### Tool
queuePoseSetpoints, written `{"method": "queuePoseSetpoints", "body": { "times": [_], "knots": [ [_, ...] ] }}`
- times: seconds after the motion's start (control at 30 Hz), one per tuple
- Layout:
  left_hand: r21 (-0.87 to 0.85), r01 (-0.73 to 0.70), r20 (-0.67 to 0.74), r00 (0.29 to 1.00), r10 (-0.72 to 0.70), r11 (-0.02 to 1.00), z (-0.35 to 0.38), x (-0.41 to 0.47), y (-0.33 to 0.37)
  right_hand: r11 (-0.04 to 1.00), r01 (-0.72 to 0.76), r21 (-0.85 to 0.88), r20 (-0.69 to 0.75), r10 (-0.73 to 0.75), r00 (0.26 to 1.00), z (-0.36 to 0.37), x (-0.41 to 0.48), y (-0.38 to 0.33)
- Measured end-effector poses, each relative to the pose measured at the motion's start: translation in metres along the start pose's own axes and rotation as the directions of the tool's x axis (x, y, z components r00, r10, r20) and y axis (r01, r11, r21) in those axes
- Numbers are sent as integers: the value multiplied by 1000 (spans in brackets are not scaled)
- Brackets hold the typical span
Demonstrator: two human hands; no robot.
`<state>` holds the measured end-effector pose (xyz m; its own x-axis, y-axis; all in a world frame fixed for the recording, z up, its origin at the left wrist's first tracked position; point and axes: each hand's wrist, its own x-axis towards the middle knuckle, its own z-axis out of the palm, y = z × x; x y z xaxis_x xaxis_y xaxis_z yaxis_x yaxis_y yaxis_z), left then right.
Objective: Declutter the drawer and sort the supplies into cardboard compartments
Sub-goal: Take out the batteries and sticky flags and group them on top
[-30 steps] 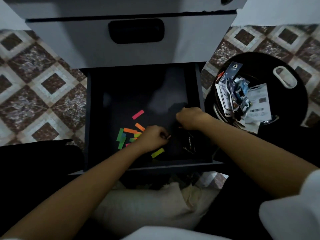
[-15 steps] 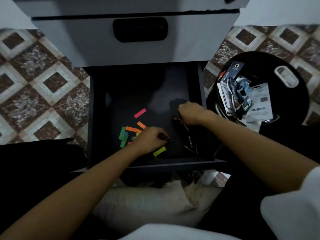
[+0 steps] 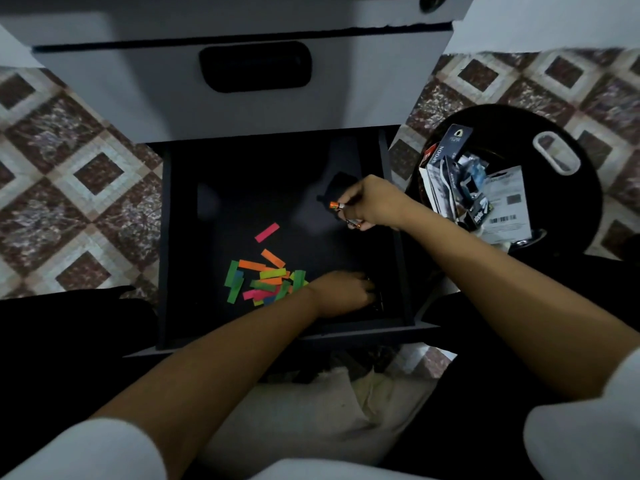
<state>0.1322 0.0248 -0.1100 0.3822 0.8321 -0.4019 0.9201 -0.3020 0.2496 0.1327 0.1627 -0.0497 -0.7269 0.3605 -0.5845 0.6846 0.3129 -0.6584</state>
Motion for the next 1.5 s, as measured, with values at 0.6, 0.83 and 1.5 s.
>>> {"method": "queuePoseSetpoints", "body": {
  "times": [0.6,0.83,1.5],
  "knots": [
    [-678,367,-56,838,-542,637,9,-47,-12,875,-175,452,173,107,979,-3,-15,-9],
    [-988,99,153,566,-810,-117,-39,-101,-21,767,-143,625,134,76,988,-9,-43,-31],
    [-991,-6,-123,483,-867,137,-319,-212,-72,843,371,390,-288,-271,918,-134,-135,-214]
  ]
}}
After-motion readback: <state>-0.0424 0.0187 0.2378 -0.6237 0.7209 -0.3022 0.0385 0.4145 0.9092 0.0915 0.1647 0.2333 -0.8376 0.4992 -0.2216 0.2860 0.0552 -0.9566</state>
